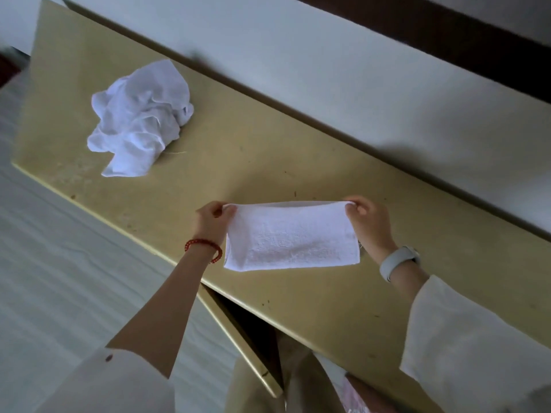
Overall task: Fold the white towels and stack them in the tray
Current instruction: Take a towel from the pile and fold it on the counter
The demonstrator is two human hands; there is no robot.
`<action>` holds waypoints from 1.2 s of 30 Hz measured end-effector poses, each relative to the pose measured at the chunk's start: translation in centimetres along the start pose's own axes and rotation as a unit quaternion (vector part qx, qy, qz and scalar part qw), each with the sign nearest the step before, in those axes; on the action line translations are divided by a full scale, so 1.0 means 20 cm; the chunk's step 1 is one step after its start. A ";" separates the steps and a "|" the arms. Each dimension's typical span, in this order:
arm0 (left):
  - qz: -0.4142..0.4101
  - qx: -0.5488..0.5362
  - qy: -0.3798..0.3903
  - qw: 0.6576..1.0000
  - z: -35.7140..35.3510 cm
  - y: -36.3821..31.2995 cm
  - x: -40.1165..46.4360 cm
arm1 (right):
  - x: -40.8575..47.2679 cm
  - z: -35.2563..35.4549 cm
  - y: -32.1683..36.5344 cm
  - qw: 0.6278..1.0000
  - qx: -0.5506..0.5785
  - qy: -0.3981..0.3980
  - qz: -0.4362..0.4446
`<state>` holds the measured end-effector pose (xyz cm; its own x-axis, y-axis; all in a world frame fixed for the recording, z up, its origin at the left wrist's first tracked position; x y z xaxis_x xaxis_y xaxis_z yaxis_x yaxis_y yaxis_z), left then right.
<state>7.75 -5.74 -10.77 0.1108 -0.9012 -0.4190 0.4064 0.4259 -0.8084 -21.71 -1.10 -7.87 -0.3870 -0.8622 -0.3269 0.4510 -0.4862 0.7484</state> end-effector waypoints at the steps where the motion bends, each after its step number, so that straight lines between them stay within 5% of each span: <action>1: 0.006 -0.001 -0.005 1.000 0.00 0.01 0.02 | 0.02 -0.01 -0.01 1.000 -0.002 -0.006 0.000; 29: 0.017 0.132 -0.106 0.985 0.02 -0.01 0.01 | 0.14 -0.07 -0.12 0.990 -0.109 -0.088 0.011; 33: -0.021 0.196 -0.109 0.974 0.02 -0.07 0.03 | 0.08 -0.09 0.01 0.938 -0.270 -0.106 0.191; 36: -0.153 0.269 -0.069 0.948 -0.08 -0.17 0.01 | 0.04 -0.20 0.12 0.906 -0.294 -0.046 0.300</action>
<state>4.82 -7.23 -8.71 0.0155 -0.9938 -0.1103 0.8385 0.0730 -0.5401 -17.80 -3.58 -8.68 0.0175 -0.9941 0.1067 0.9425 0.0520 0.3302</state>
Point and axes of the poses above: each hand's wrist, its own x-axis towards the middle knuckle, its own z-axis out of the back of the hand, y = z × x, the point moved 6 cm from there along x, towards the middle knuckle, and after that the axes turned 3 degrees about y, right-handed, at the moved point
